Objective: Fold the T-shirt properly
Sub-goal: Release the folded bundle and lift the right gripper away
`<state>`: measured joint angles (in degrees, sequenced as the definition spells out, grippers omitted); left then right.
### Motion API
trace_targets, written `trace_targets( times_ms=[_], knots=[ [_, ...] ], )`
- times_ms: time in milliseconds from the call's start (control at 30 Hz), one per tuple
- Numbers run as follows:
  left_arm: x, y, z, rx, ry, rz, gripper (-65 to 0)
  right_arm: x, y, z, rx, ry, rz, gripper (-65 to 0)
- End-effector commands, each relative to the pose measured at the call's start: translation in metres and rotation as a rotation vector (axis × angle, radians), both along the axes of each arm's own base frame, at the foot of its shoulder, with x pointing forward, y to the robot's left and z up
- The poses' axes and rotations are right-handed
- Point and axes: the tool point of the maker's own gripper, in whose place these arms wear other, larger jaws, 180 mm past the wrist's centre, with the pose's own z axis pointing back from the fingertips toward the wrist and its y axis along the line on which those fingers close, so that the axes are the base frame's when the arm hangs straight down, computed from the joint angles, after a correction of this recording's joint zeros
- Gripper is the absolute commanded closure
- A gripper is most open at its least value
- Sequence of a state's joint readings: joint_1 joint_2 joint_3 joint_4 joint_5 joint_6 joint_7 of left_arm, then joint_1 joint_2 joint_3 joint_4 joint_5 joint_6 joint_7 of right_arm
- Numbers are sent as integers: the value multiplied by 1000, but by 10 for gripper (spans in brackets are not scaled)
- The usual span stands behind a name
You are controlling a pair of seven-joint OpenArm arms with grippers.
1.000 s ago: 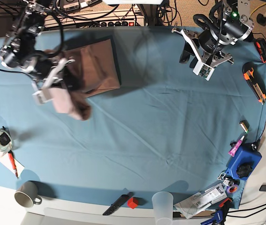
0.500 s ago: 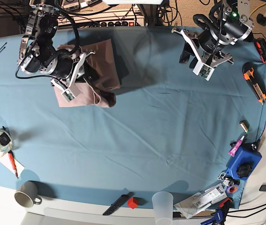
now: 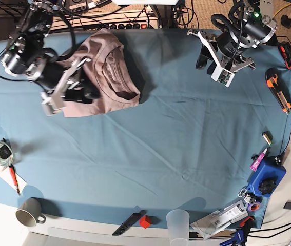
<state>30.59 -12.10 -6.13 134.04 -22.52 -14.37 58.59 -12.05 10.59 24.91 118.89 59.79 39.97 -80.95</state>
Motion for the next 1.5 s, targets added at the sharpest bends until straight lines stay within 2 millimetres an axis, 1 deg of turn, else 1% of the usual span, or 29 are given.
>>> trace_targets(
  times_ms=[0,100,233,333,400,433,533,600,633,700,733,800,867,933,1000,1067,1133,1200,1233,1333,1400,1467],
  knots=[
    [3,-2,9,-18,-36,-1,-174,1,-10,2,8,-8,-29,-168],
    [5,-3,10,-23,-46,0,-174,-6,-29,-22,41,76,-98,-168],
    [10,-5,16,-42,-83,4,-174,-12,-38,-58,103,200,-143,-168],
    [15,-6,22,-60,-124,10,-174,-15,-49,-83,89,281,-182,-168],
    [17,-7,24,-66,-137,12,-174,-16,-53,-91,75,308,-196,-168],
    [18,-7,25,-65,-140,11,-174,-15,-54,-92,67,309,-199,-168],
    [19,-7,25,-66,-144,11,-174,-10,-54,-88,70,294,-197,-168],
    [18,-7,25,-65,-143,11,-174,-4,-51,-79,98,261,-187,-168],
    [18,-7,25,-66,-143,11,-174,0,-47,-69,128,230,-173,-168],
    [18,-7,25,-66,-143,10,-174,8,-38,-42,189,143,-137,-168],
    [18,-7,25,-65,-144,7,-174,12,-38,-30,183,103,-131,-168],
    [18,-9,26,-65,-151,-8,-174,16,-45,-9,134,26,-144,-168],
    [18,-11,28,-69,-165,-23,-174,20,-58,11,93,-45,-181,-168],
    [18,-11,28,-69,-167,-22,-174,20,-78,19,49,-80,-247,-168],
    [18,-11,28,-70,-166,-22,-174,21,-103,19,-12,-102,-340,-168],
    [18,-11,28,-69,-167,-23,-174,15,-123,11,-96,-68,-397,-174],
    [18,-11,28,-70,-166,-22,-174,6,-137,1,-174,-21,-419,-215],
    [18,-11,28,-70,-165,-22,-174,-2,-146,-4,-223,8,-421,-262],
    [17,-11,28,-70,-162,-22,-174,-6,-150,-6,-243,18,-422,-269],
    [15,-11,26,-70,-155,-22,-174,-14,-160,-10,-292,34,-430,-272],
    [15,-11,26,-70,-156,-22,-174,-15,-159,-10,-290,35,-428,-272],
    [15,-11,26,-70,-156,-22,-174,-11,-157,-8,-244,26,-441,-272]
  ],
)
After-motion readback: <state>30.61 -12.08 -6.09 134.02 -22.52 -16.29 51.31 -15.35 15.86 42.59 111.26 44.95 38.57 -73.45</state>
